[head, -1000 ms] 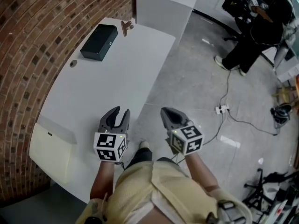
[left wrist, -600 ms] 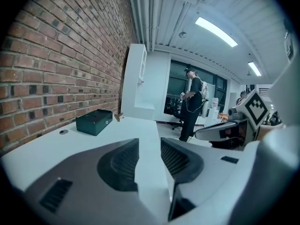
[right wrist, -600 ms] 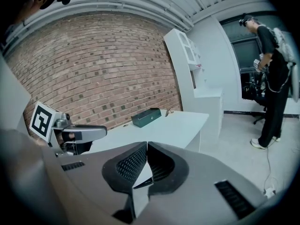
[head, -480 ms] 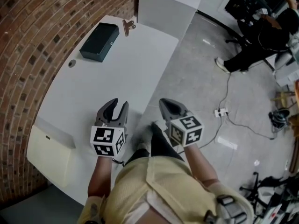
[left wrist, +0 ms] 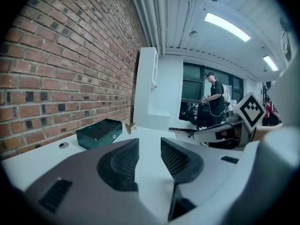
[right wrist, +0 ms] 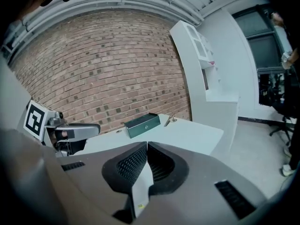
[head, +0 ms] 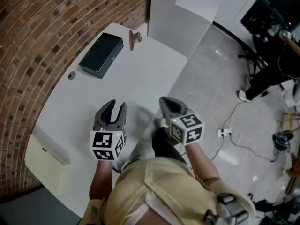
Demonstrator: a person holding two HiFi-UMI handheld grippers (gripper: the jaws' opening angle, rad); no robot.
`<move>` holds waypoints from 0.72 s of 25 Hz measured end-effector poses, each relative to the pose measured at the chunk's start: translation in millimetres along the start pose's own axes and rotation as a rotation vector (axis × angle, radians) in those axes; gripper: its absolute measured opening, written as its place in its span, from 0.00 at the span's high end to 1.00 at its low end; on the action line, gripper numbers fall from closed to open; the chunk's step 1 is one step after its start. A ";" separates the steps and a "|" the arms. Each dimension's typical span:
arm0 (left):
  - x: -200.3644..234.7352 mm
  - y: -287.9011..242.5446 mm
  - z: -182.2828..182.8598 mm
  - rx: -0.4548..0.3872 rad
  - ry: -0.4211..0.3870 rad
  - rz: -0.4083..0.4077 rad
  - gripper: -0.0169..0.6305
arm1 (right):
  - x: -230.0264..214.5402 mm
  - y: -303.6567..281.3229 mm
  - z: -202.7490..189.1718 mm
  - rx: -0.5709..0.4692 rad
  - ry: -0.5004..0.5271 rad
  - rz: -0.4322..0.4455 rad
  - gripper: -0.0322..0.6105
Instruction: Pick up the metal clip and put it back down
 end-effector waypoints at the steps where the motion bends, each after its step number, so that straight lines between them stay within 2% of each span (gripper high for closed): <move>1: 3.2 -12.4 3.9 0.004 0.005 0.006 0.78 | -8.7 -9.1 6.6 0.004 0.007 0.008 0.94; 9: 28.6 -103.3 30.7 0.035 0.024 0.064 0.78 | -68.4 -75.3 39.0 0.078 0.006 0.063 0.94; 18: 63.1 -189.6 56.9 0.059 0.038 0.133 0.78 | -116.4 -141.4 67.5 0.109 0.026 0.122 0.94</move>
Point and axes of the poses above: the fingertips, and each gripper's own axes: y backward along the fingers, x to its left, z out of its top, the point moved 6 cm from there along y, backward along the fingers, and after that the axes turned 15 degrees about -z, right-handed, at the moved point
